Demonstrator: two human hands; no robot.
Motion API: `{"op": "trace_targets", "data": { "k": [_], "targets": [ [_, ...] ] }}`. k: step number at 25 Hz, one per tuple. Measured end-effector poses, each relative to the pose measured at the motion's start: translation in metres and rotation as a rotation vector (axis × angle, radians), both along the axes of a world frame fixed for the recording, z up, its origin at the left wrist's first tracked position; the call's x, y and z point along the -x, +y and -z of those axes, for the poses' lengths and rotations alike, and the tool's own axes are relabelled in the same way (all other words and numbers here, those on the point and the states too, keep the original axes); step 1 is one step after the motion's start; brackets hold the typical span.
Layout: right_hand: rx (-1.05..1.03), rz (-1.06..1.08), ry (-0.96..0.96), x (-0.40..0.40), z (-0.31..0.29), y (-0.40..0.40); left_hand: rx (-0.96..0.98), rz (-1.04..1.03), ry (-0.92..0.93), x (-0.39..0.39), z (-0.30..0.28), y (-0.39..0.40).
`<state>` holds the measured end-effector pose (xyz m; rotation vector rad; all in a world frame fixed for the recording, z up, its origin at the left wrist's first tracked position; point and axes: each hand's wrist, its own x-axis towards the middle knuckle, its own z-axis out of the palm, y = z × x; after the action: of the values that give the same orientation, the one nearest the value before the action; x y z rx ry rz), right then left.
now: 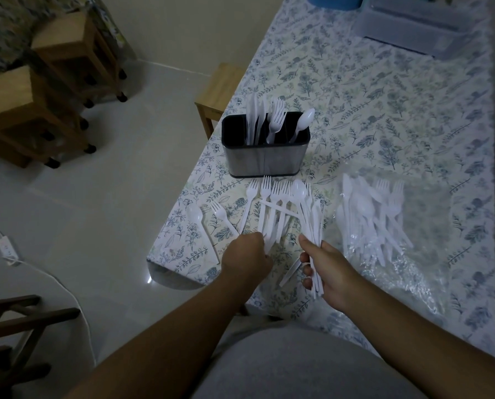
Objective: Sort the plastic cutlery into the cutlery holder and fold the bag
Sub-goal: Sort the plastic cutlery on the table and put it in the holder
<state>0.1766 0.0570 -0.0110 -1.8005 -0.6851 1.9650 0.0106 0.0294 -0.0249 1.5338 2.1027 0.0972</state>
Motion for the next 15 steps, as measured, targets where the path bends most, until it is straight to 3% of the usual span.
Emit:
{"op": "trace_targets", "data": {
  "k": [4, 11, 15],
  "targets": [
    [-0.004, -0.002, -0.001, 0.0, 0.003, -0.001, -0.001, -0.101, -0.214, -0.002, -0.002, 0.001],
    [0.046, 0.063, -0.014, -0.002, 0.004, -0.003, 0.082, -0.638, -0.837, -0.021, -0.016, -0.006],
    [0.027, 0.019, 0.078, 0.0, -0.006, -0.006, 0.054, -0.514, -0.905, -0.028, -0.02, -0.01]
  ]
}}
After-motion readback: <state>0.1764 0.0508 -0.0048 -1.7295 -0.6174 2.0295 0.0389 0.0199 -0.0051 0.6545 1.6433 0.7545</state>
